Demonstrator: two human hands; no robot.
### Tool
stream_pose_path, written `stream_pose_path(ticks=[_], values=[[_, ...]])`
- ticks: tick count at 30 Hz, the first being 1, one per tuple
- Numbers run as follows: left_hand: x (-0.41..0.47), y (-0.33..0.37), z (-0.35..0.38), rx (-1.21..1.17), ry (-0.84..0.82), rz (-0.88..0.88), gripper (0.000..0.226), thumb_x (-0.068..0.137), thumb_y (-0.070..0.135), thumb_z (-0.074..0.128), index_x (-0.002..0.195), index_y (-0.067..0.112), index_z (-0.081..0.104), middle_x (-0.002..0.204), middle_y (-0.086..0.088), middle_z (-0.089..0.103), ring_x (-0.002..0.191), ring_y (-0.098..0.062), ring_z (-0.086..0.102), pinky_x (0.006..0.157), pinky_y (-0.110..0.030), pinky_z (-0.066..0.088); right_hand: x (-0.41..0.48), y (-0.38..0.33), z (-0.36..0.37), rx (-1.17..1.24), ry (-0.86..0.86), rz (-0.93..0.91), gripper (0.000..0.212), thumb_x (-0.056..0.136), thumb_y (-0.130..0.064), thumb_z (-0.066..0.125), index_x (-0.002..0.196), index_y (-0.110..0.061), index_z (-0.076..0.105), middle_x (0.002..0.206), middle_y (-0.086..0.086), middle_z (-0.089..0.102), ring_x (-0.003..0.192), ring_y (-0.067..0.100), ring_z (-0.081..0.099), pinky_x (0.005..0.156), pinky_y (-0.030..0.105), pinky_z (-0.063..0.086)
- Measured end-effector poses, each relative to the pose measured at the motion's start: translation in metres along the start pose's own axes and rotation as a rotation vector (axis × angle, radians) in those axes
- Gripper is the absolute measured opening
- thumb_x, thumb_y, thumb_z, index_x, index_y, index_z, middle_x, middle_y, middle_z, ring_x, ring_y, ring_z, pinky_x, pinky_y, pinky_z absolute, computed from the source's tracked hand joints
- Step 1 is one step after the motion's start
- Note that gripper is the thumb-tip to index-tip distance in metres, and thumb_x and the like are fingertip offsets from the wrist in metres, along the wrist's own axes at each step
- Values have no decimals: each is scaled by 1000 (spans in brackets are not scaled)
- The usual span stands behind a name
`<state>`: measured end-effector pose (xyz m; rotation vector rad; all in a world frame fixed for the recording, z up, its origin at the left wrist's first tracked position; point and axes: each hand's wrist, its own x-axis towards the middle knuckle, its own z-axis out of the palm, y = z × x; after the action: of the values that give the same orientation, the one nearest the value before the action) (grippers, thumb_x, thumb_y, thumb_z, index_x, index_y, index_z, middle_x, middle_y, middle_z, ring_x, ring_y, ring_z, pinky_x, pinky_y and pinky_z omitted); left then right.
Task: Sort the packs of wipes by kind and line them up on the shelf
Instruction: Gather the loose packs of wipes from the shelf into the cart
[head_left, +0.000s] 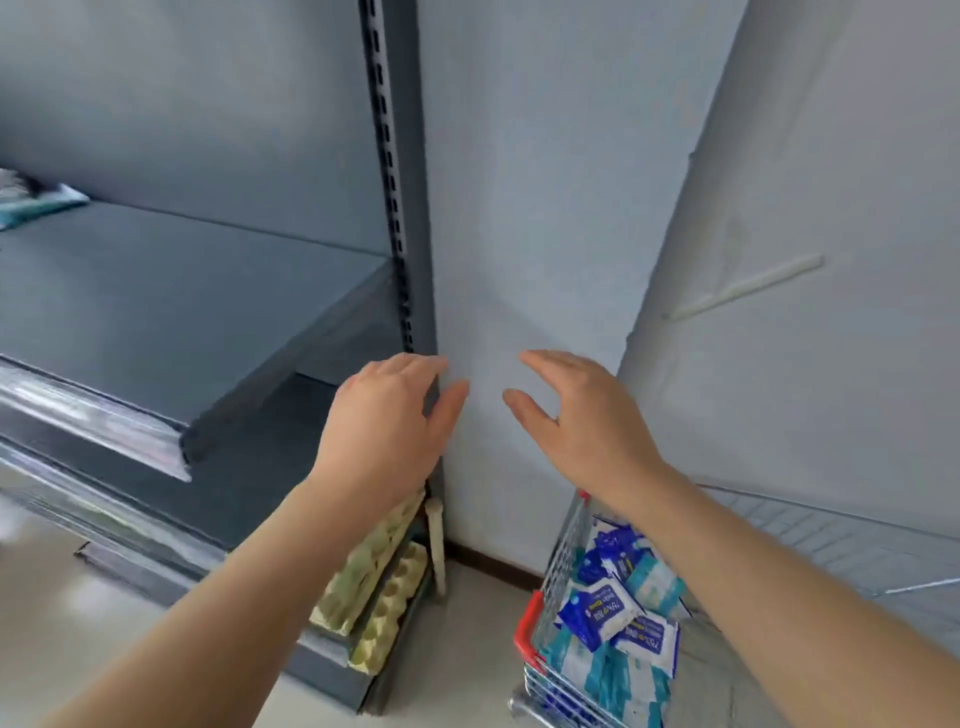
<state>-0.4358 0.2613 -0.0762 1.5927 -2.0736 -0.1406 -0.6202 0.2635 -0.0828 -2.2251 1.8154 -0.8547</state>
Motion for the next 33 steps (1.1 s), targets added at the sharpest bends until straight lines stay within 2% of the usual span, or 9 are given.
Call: stream_pose_path(ticks=[3,6,9,13,15,21,29,33], values=[[-1,-45,-62,15,105,-20,42,96,45,44,126,20,60,127,4,62,117,-23,54,98,-34,38,27,-75,2,21,24,-78,49,94,-40,54,136,-16,51,138,0,53,126,18,49,104,25,32],[-5,-101,-118,36,190,-33,42,96,44,47,124,18,62,124,2,64,115,-24,56,96,-34,39,52,-154,16,62,50,-125,49,94,-42,53,138,-20,49,139,-5,52,121,16,51,99,24,34],[-9,-162,-171,84,199,-61,43,97,45,44,128,20,59,127,2,62,117,-23,54,98,-33,38,77,-233,38,90,53,-168,49,95,-42,52,139,-21,49,141,-6,51,127,13,46,101,22,32],[-8,-241,-230,135,209,-115,40,98,46,42,127,24,59,126,2,62,116,-23,55,96,-35,41,112,-320,71,141,25,-182,49,95,-42,52,138,-21,49,139,-3,53,117,17,54,102,29,38],[-4,-278,-252,143,225,-150,39,97,45,44,126,24,60,125,0,63,114,-25,57,95,-37,43,132,-353,89,154,11,-188,48,94,-42,52,138,-21,50,138,-2,54,120,17,53,102,31,40],[23,-388,-283,154,240,-271,34,96,43,47,119,25,65,121,-2,66,110,-28,59,85,-35,48,195,-422,152,162,-77,-181,48,94,-43,50,139,-24,49,139,-3,53,121,19,52,102,33,41],[93,-523,-297,170,166,-351,31,94,39,49,116,23,66,117,-1,69,108,-29,62,87,-40,51,291,-468,250,95,-210,-170,50,92,-46,53,137,-23,51,135,-1,57,120,22,54,100,34,42],[126,-575,-296,144,105,-358,31,95,35,54,120,20,65,118,-2,68,106,-26,62,87,-35,50,334,-483,295,89,-306,-99,59,85,-55,59,135,-25,51,134,0,58,120,22,54,97,36,46]])
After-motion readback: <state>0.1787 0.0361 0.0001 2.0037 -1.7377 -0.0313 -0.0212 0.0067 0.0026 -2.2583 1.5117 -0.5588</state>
